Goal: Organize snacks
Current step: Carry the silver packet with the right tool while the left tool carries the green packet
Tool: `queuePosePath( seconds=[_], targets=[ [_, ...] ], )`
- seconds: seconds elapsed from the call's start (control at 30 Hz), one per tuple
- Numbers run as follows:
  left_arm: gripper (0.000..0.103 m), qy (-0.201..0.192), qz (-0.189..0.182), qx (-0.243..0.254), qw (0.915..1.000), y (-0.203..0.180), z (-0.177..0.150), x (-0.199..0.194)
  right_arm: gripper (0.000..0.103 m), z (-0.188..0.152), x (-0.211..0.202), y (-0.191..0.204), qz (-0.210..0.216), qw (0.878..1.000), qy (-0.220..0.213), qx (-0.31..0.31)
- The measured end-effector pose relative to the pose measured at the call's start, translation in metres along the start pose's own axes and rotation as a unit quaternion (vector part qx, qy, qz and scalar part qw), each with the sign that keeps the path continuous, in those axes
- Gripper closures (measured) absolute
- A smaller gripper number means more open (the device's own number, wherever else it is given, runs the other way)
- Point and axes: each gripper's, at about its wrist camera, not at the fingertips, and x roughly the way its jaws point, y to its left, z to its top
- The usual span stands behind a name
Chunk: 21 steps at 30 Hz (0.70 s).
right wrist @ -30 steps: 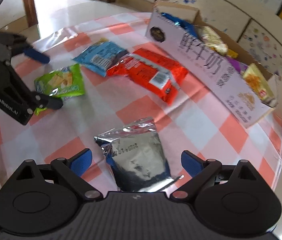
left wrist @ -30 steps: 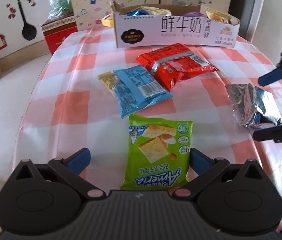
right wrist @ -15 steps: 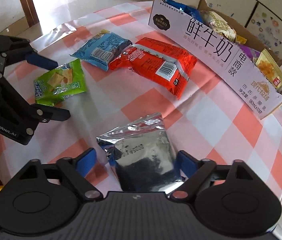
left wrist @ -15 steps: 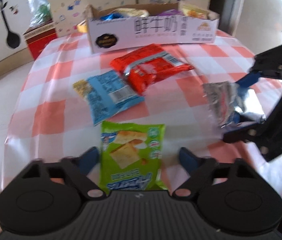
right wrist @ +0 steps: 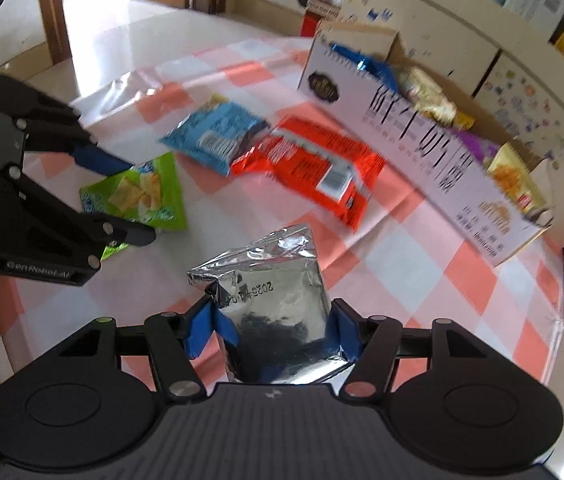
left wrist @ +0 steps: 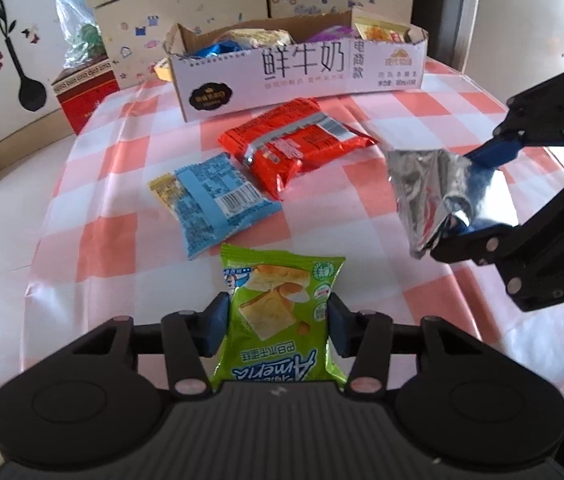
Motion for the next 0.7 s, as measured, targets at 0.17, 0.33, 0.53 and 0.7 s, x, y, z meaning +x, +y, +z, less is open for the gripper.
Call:
queuePosePath(
  seconds=[0.17, 0.33, 0.53, 0.7],
  targets=[
    [0.054, -0.015, 0.014, 0.003, 0.9998, 0.001, 0.004, -0.01, 0.035, 0.005, -0.013, -0.002, -0.017, 0.999, -0.029, 0.007],
    [0.054, -0.035, 0.026, 0.014, 0.9989, -0.001, 0.012, -0.019, 0.035, 0.009, -0.027, -0.002, -0.027, 0.998, -0.059, 0.011],
    [0.054, -0.061, 0.033, 0.016, 0.9975, 0.0, 0.023, -0.03, 0.035, 0.014, -0.036, -0.008, -0.036, 0.995, -0.086, 0.022],
    [0.054, -0.077, 0.03, 0.008, 0.9965, 0.006, 0.031, -0.039, 0.035, 0.017, -0.039, -0.012, -0.042, 0.994, -0.099, 0.027]
  ],
)
